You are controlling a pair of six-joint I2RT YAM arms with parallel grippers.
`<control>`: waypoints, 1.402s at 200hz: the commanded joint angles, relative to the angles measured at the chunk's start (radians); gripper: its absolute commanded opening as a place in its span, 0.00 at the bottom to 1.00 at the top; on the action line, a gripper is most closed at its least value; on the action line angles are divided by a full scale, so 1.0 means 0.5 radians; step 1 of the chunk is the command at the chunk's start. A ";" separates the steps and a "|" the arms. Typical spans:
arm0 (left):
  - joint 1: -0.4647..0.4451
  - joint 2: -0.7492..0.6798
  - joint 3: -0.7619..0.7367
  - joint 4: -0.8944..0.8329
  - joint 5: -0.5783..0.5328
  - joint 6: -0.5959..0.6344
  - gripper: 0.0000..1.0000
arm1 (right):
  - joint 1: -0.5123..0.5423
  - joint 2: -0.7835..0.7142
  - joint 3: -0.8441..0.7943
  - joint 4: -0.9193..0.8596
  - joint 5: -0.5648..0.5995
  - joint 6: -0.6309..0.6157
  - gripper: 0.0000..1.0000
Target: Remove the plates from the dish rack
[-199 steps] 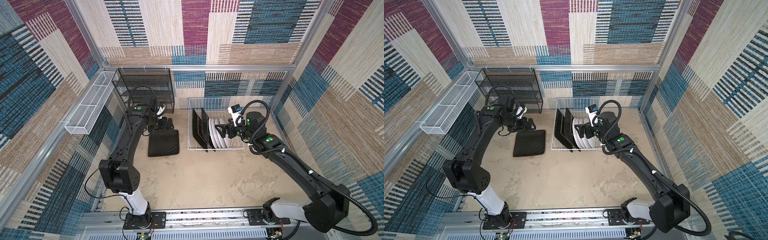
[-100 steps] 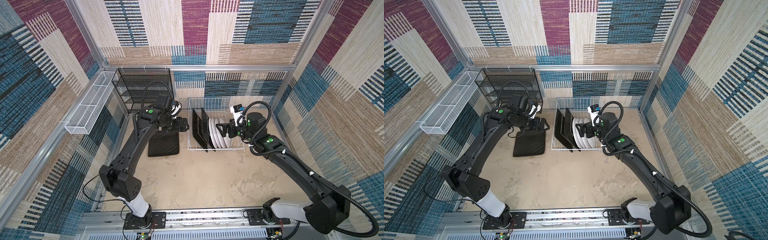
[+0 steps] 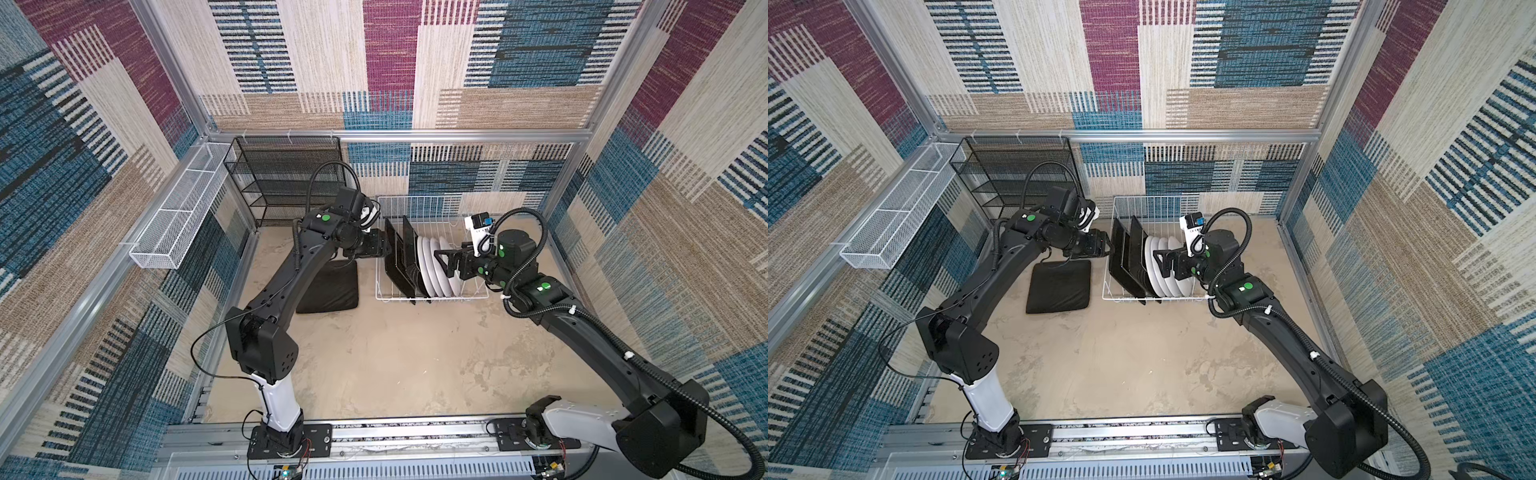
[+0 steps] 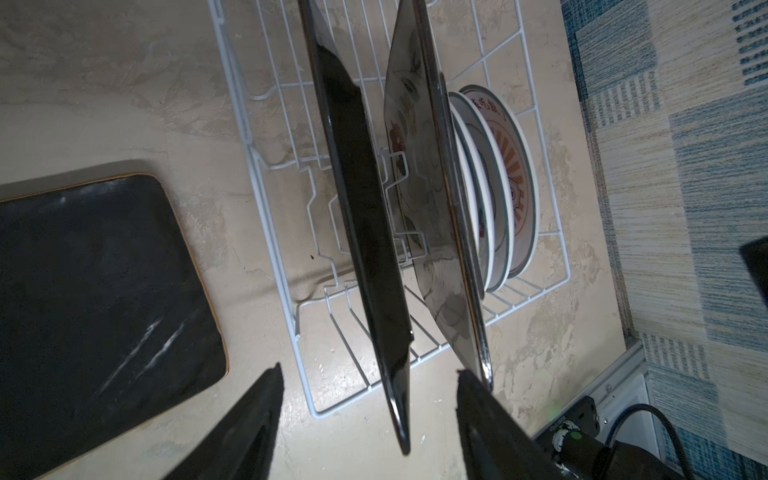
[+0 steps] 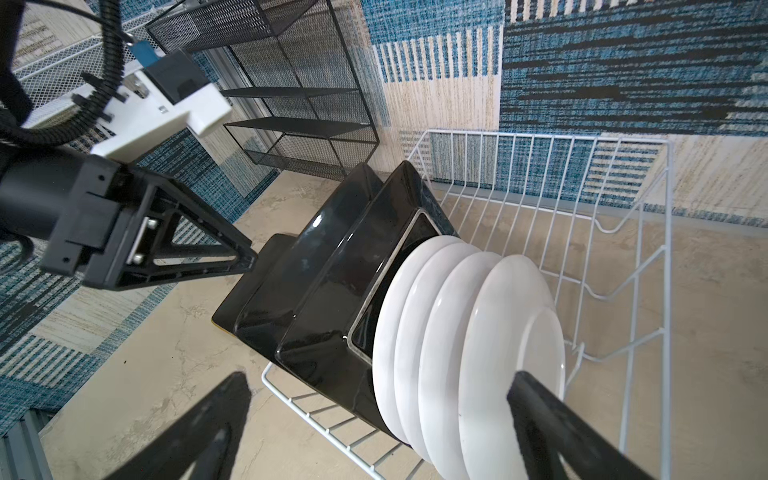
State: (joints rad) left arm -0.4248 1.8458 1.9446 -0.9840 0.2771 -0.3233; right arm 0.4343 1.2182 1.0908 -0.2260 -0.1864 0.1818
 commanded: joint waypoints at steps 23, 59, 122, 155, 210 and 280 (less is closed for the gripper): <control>-0.010 0.148 0.119 0.023 -0.058 -0.128 0.61 | 0.000 0.001 -0.001 0.050 0.032 -0.018 0.99; -0.030 0.292 0.237 0.023 -0.027 -0.169 0.57 | 0.000 0.000 -0.015 0.050 0.056 -0.041 0.99; -0.068 0.480 0.351 0.025 -0.029 -0.243 0.49 | 0.000 0.025 -0.025 0.054 0.088 -0.078 0.99; -0.068 0.506 0.351 0.022 -0.044 -0.261 0.45 | 0.001 0.065 0.009 0.029 0.094 -0.090 0.99; -0.067 0.500 0.303 0.023 -0.054 -0.259 0.41 | 0.000 0.090 0.007 0.059 0.084 -0.074 0.99; -0.074 0.513 0.262 0.022 -0.036 -0.271 0.41 | 0.000 0.089 0.017 0.029 0.049 -0.051 0.99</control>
State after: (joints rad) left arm -0.4610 2.0995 2.0830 -0.9649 0.2707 -0.4423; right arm 0.4343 1.2655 1.0893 -0.2298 -0.1501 0.1459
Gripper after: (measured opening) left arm 0.410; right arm 0.991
